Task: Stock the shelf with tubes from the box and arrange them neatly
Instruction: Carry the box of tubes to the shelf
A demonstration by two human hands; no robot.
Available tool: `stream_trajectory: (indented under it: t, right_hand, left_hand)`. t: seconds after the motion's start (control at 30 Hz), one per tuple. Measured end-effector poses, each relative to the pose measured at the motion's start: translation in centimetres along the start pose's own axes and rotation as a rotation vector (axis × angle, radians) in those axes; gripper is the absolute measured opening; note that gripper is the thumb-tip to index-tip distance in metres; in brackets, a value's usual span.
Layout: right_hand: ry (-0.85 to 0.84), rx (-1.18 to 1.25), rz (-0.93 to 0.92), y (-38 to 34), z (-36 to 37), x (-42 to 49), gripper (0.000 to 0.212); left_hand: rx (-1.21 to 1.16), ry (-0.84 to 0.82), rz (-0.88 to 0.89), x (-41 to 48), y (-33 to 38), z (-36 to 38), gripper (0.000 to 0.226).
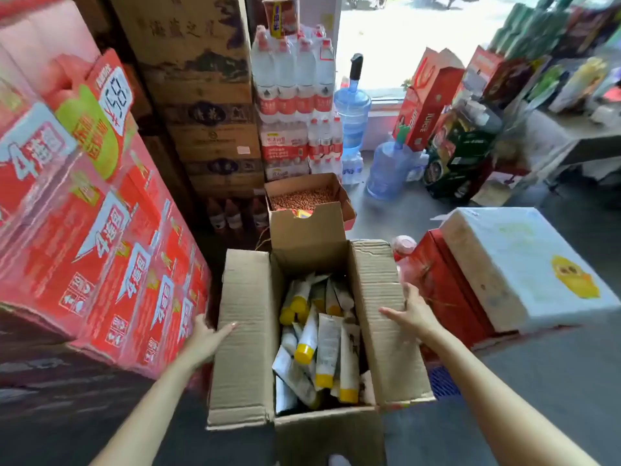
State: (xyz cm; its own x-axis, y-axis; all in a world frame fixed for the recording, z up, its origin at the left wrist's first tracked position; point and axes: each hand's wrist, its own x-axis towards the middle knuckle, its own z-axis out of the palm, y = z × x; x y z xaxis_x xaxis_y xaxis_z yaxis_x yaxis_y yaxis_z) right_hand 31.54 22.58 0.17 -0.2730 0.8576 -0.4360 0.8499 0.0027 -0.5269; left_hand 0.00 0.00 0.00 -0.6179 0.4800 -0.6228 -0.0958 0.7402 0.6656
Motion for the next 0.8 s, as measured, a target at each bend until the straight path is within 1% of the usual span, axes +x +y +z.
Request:
stream_trajectory:
  t: [0.07, 0.13, 0.17, 0.2, 0.27, 0.3, 0.33, 0.37, 0.4, 0.47, 0.63, 0.73, 0.8]
  right_hand:
    - [0.032, 0.059, 0.065, 0.2, 0.3, 0.0, 0.092]
    - [0.062, 0.091, 0.129, 0.8, 0.5, -0.3, 0.093]
    - [0.092, 0.102, 0.143, 1.0, 0.5, -0.3, 0.091]
    - [0.125, 0.103, 0.158, 1.3, 0.4, -0.3, 0.086]
    - [0.173, 0.176, 0.179, 1.1, -0.3, -0.8, 0.065]
    - [0.144, 0.3, 0.193, 0.9, -0.6, -1.2, 0.052]
    - [0.08, 0.455, 0.204, 0.7, -0.8, -1.7, 0.043]
    - [0.004, 0.591, 0.214, 0.5, -0.9, -2.2, 0.036]
    - [-0.06, 0.687, 0.22, 0.3, -0.8, -2.8, 0.033]
    - [-0.129, 0.725, 0.245, 0.3, -0.5, -3.4, 0.032]
    - [-0.196, 0.678, 0.289, 0.4, -0.5, -3.6, 0.03]
    - [-0.181, 0.692, 0.312, 0.8, -0.1, -3.6, 0.035]
    - [-0.145, 0.713, 0.305, 0.8, 0.1, -3.8, 0.033]
  left_hand:
    - [-0.121, -0.008, -0.035, 0.5, -0.1, 0.3, 0.071]
    - [-0.143, -0.046, -0.025, 0.7, -0.4, 0.6, 0.05]
    - [-0.174, -0.077, -0.023, 0.6, -0.4, 0.8, 0.042]
    - [-0.207, -0.093, -0.034, 0.5, -0.5, 0.9, 0.038]
    - [-0.283, -0.128, -0.064, 0.4, -0.7, 1.1, 0.03]
    - [-0.324, -0.151, -0.086, 0.5, -0.7, 1.1, 0.026]
    - [-0.344, -0.171, -0.105, 0.4, -0.7, 1.3, 0.024]
    - [-0.359, -0.192, -0.122, 0.4, -0.8, 1.5, 0.024]
    - [-0.369, -0.204, -0.127, 0.5, -1.0, 1.8, 0.025]
    - [-0.387, -0.205, -0.129, 0.3, -1.0, 2.1, 0.023]
    - [-0.369, -0.19, -0.119, 0.0, -0.8, 2.4, 0.01]
    - [-0.36, -0.193, -0.116, 0.0, -0.7, 2.6, 0.005]
    - [-0.333, -0.164, -0.081, 0.0, -0.6, 2.8, 0.006]
